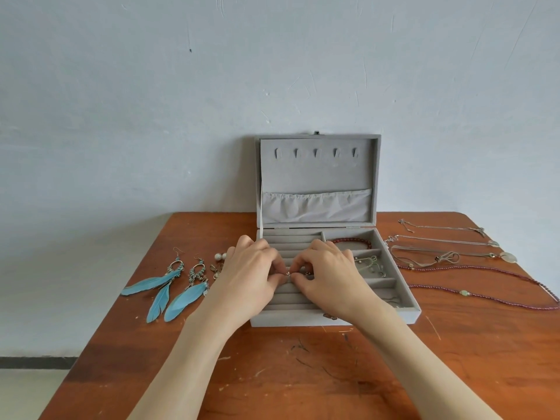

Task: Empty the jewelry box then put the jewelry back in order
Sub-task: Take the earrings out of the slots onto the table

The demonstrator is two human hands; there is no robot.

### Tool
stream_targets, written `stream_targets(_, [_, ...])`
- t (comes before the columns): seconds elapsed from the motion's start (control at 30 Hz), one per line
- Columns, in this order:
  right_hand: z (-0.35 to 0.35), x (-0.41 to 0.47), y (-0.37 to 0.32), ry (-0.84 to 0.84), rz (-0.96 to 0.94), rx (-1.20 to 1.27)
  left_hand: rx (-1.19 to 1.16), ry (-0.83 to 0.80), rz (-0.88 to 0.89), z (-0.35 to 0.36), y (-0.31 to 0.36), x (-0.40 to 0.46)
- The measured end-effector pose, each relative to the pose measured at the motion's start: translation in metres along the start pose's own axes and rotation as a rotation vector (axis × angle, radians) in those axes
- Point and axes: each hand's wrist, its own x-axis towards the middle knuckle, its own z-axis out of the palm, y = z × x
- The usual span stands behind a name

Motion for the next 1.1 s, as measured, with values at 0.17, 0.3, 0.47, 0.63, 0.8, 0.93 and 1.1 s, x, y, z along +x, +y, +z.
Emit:
stream_targets(0.17, [-0.0001,-0.0004,-0.0010,0.023,-0.013,0.022,0.009,-0.003,0.004,0.0000,-0.0020,-0.0001])
stream_targets(0.3, [-0.0017,-0.0027,-0.0015,0.036,-0.031,-0.013,0.004,0.008,0.027,-0.0008,-0.0039,-0.0002])
stream_targets(0.47, [-0.0011,-0.0033,-0.0014,0.029,-0.005,0.022,-0.013,0.023,0.058,-0.0018,-0.0032,-0.0007])
stream_targets(0.63, [0.0003,0.0006,-0.0033,-0.025,0.032,0.044,-0.004,0.003,0.032,-0.0005,-0.0035,-0.0002])
stream_targets(0.8, [-0.0011,0.0010,-0.0037,-0.023,0.020,0.013,-0.015,-0.014,0.017,-0.0001,-0.0024,0.0004])
stream_targets(0.93, [-0.0019,0.0000,-0.0030,-0.013,-0.001,0.010,-0.024,0.009,0.013,-0.0003,-0.0024,0.0002])
stream_targets(1.1, [-0.0024,-0.0008,-0.0013,-0.003,0.017,0.028,-0.004,0.000,0.033,0.0009,-0.0020,0.0002])
